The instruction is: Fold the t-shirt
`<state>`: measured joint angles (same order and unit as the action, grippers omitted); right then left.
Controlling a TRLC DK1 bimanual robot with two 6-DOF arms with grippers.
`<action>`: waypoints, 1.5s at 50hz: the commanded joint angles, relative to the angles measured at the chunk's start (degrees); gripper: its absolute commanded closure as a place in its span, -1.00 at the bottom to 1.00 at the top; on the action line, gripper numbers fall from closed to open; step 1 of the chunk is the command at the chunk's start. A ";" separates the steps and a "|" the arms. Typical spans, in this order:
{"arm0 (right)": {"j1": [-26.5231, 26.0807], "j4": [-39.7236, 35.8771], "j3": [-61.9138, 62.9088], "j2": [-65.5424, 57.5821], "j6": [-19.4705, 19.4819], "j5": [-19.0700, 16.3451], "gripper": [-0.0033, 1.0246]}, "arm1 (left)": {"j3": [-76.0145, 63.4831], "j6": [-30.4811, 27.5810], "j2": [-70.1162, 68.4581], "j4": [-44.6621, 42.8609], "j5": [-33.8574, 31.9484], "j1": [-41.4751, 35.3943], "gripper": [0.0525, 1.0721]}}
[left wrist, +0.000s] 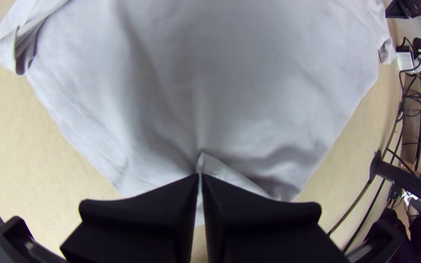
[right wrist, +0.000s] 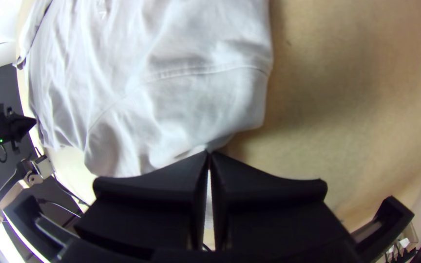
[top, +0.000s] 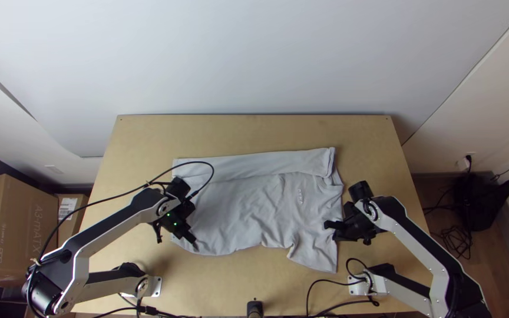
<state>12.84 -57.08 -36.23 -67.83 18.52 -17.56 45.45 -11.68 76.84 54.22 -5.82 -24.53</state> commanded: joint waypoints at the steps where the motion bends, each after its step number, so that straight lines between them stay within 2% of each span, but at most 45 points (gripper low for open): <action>1: -3.79 -0.23 -2.88 -1.16 -2.53 0.95 0.95 | 0.95 -3.00 -4.15 2.03 -0.68 4.06 0.95; 11: -12.31 -0.40 -7.37 -5.38 -7.89 2.27 0.95 | 1.31 -7.74 -10.48 5.29 -2.17 13.02 0.95; 18: -15.65 -0.40 -9.21 -8.46 -10.09 4.11 0.95 | 1.22 -10.20 -14.26 7.48 -3.93 18.12 0.95; 22: -15.57 -0.49 -10.09 -8.81 -10.00 4.55 0.95 | 1.04 -10.47 -15.84 8.10 -5.25 20.05 0.95; 37: -10.20 -1.10 -18.18 -8.54 -7.89 4.47 0.95 | 7.37 -8.80 -13.21 7.22 -7.53 22.25 0.95; 48: -10.03 -1.10 -23.80 -10.83 -7.71 4.47 0.95 | 14.14 -7.74 -8.20 4.49 -7.89 24.71 0.95; 61: -12.23 -1.10 -32.15 -16.37 -6.39 4.55 0.95 | 20.47 -7.48 -1.69 -0.78 -7.97 26.56 0.95; 75: -10.29 -0.23 -42.08 -24.63 -5.25 5.70 0.95 | 26.97 -5.02 6.66 -5.26 -8.06 25.94 0.95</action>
<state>1.85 -57.56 -74.76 -88.90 11.99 -12.97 69.54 -17.74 80.36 49.82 -13.39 1.61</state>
